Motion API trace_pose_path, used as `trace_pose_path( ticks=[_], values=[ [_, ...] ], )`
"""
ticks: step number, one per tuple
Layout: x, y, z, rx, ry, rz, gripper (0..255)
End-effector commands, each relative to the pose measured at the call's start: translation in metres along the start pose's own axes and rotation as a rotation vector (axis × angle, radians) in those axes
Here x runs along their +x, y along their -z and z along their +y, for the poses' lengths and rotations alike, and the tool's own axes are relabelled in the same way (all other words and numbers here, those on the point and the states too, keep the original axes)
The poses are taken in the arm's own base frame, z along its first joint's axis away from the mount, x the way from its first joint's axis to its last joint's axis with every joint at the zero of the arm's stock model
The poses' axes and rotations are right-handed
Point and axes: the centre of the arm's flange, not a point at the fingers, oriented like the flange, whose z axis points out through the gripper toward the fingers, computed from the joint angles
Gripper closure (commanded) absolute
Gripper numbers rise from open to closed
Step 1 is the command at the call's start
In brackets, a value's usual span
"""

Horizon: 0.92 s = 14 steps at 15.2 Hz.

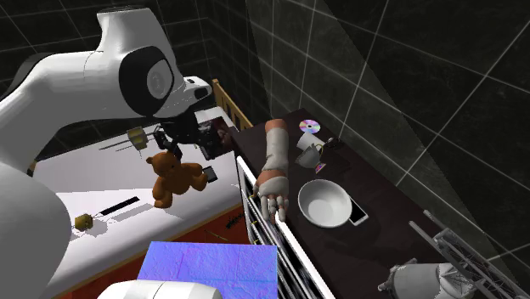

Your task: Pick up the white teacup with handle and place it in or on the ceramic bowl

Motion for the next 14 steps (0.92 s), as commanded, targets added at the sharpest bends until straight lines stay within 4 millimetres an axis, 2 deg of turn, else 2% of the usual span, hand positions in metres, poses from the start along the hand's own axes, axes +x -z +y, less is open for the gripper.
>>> trace_pose_path(
  ticks=[1, 14],
  values=[
    [0.000, 0.000, 0.000, 0.000, 0.000, 0.000, 0],
    [0.040, -0.100, 0.127, -0.035, 0.154, 0.023, 0]
  ],
)
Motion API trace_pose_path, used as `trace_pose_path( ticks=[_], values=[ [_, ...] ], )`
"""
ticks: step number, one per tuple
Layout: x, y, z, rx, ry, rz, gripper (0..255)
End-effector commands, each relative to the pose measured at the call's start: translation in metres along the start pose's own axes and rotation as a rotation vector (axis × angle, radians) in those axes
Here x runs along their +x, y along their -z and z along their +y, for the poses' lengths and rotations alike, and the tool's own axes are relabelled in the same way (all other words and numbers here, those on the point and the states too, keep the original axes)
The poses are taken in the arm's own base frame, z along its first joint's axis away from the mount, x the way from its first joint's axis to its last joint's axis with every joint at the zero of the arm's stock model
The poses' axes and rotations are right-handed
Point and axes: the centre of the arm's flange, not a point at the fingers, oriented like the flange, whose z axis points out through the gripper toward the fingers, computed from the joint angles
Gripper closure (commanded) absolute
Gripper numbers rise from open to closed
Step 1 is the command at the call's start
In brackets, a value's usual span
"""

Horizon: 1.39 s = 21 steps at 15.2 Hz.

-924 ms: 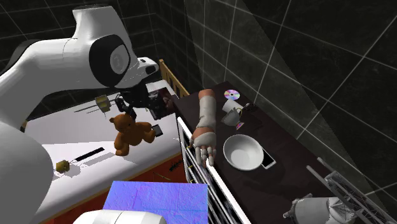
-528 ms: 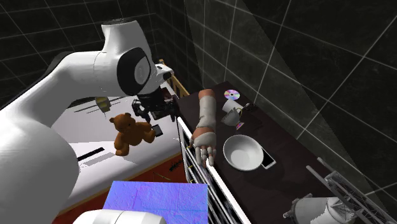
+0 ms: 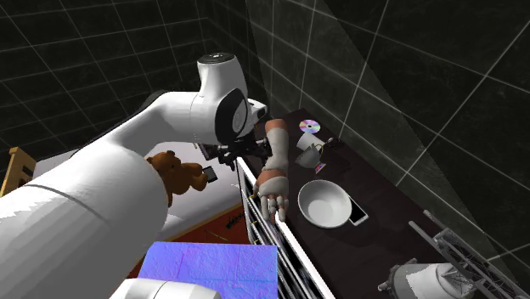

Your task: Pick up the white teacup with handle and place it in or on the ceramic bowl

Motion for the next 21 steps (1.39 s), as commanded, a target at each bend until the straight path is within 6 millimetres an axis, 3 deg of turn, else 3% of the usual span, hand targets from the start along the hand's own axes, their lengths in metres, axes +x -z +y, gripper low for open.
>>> trace_pose_path(
  ticks=[1, 11, 21],
  values=[
    [0.005, -0.014, 0.020, -0.006, 0.026, 0.005, 0],
    [0.036, -0.091, 0.117, -0.033, 0.145, 0.023, 0],
    [0.080, -0.165, 0.213, -0.060, 0.264, 0.041, 0]
  ],
)
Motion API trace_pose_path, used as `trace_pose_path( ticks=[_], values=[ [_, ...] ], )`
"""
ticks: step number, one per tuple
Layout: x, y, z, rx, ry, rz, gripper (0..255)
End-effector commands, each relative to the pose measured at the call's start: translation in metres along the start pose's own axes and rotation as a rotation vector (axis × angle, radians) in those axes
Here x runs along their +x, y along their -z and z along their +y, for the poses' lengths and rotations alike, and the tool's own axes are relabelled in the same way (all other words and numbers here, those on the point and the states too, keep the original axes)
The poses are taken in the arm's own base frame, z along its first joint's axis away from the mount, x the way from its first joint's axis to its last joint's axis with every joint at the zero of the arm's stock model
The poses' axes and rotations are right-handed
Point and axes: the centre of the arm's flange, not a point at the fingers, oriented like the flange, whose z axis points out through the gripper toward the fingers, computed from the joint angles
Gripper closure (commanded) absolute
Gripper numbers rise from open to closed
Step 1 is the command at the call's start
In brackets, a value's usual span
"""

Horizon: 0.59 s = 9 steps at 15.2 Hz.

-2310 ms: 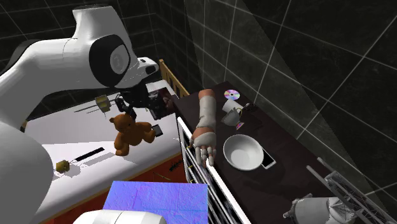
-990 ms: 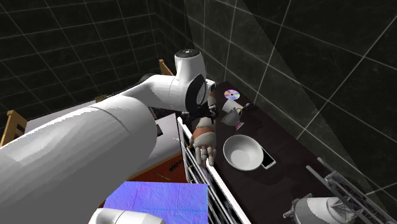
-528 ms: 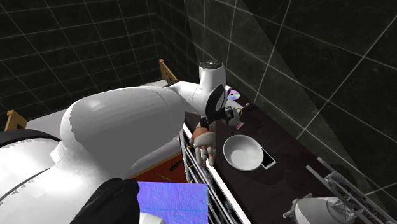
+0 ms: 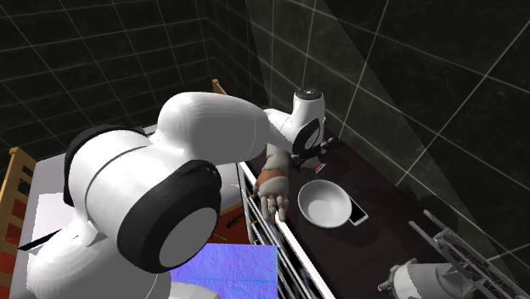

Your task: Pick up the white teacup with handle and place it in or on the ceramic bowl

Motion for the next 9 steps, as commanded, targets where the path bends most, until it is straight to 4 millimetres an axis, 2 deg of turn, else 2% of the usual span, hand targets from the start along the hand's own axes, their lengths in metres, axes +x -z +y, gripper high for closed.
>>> trace_pose_path(
  ticks=[1, 5, 9],
  values=[
    [0.005, -0.018, 0.020, -0.006, 0.026, 0.004, 0],
    [0.016, -0.049, 0.060, -0.016, 0.074, 0.011, 0],
    [0.016, -0.065, 0.060, -0.016, 0.074, 0.011, 0]
  ],
)
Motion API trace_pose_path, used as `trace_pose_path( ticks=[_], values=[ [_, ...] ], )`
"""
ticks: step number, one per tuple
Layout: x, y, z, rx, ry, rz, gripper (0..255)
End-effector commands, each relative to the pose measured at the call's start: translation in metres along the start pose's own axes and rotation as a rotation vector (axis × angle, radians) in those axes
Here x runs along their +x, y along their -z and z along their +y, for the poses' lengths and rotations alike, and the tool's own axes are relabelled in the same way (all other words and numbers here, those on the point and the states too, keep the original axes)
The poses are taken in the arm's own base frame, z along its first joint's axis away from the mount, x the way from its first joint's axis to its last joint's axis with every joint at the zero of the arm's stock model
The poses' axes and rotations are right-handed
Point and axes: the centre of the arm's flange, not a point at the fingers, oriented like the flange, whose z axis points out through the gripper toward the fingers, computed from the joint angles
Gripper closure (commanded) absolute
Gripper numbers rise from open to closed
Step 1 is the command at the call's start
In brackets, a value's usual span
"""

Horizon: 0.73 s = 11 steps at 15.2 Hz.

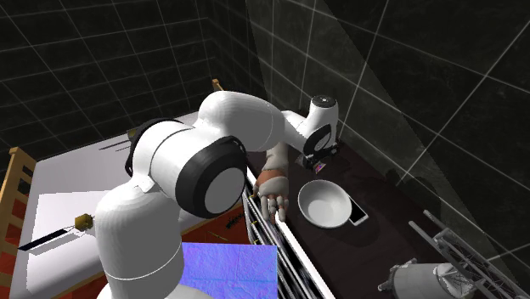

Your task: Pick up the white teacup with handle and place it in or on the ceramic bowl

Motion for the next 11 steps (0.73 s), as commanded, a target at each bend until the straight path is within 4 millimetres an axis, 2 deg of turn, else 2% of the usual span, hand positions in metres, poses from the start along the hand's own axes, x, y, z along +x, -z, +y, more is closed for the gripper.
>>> trace_pose_path(
  ticks=[1, 4, 11],
  values=[
    [0.000, -0.011, 0.001, 0.000, 0.001, 0.000, 0],
    [0.000, -0.030, 0.001, 0.000, 0.001, 0.000, 0],
    [0.000, -0.030, 0.001, 0.000, 0.001, 0.000, 0]
  ],
)
